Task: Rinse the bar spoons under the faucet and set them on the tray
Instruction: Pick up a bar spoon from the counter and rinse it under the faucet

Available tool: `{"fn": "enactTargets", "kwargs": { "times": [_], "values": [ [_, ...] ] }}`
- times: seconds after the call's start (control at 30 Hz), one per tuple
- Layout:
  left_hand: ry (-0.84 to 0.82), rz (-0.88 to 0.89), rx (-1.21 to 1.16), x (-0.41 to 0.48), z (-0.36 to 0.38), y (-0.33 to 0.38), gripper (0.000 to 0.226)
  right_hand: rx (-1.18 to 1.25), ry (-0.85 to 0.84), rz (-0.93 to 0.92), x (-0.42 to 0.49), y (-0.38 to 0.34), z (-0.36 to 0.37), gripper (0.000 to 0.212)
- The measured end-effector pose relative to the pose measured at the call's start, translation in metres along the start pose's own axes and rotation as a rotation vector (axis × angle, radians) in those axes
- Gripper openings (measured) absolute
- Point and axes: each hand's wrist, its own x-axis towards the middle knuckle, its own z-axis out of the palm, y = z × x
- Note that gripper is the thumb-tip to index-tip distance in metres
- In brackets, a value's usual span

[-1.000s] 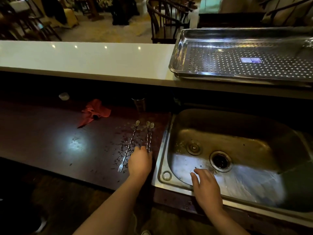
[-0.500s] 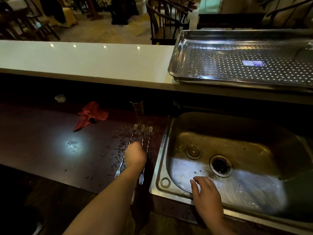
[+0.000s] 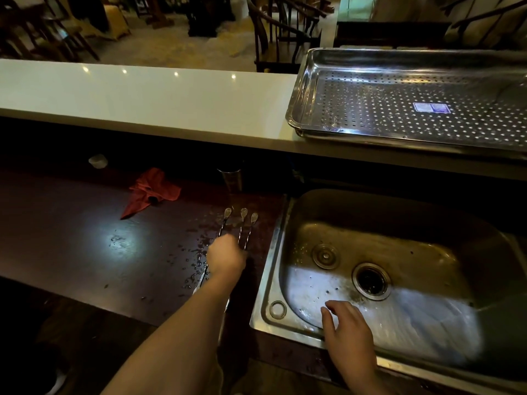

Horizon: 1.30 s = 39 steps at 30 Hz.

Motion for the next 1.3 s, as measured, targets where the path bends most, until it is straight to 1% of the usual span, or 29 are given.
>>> {"fn": "enactTargets", "kwargs": {
  "times": [0.2, 0.37, 0.53, 0.6, 0.7, 0.83, 0.93, 1.07, 1.1, 1.17, 1.23, 1.3],
  "values": [
    [0.083, 0.040, 0.004, 0.002, -0.003, -0.007, 0.010, 0.013, -0.009, 0.017, 0.000, 0.000, -0.001, 0.009],
    [0.195, 0.092, 0.034, 0.002, -0.008, -0.010, 0.017, 0.024, -0.012, 0.020, 0.000, -0.001, -0.003, 0.008],
    [0.283, 0.145, 0.033, -0.004, -0.015, -0.012, 0.012, 0.062, -0.030, 0.044, 0.000, -0.001, -0.005, 0.008],
    [0.301, 0.170, 0.047, -0.008, -0.018, -0.016, 0.008, 0.068, -0.040, 0.056, 0.001, -0.001, -0.006, 0.010],
    [0.309, 0.240, 0.080, -0.019, -0.021, -0.019, 0.010, 0.089, -0.049, 0.078, 0.002, -0.001, -0.007, 0.010],
    [0.270, 0.360, 0.095, -0.048, -0.020, -0.008, 0.003, 0.133, -0.081, 0.104, 0.003, 0.000, -0.011, 0.010],
    [0.226, 0.470, 0.092, -0.076, -0.016, 0.012, 0.003, 0.273, -0.086, 0.206, 0.008, 0.003, -0.020, 0.013],
    [0.132, 0.568, 0.133, -0.114, -0.005, 0.046, 0.015, 0.525, -0.076, 0.371, 0.007, 0.014, -0.040, 0.009],
    [0.106, 0.587, 0.130, -0.123, -0.001, 0.055, 0.016, 0.588, -0.068, 0.416, 0.006, 0.018, -0.046, 0.011],
    [0.062, 0.636, 0.131, -0.143, 0.009, 0.073, 0.015, 0.775, -0.024, 0.517, 0.007, 0.028, -0.058, 0.012],
    [0.025, 0.674, 0.121, -0.162, 0.021, 0.089, 0.014, 1.024, 0.014, 0.612, 0.012, 0.035, -0.075, 0.013],
    [-0.005, 0.708, 0.135, -0.182, 0.036, 0.103, 0.013, 1.184, 0.027, 0.644, 0.017, 0.045, -0.095, 0.018]
  ]
}}
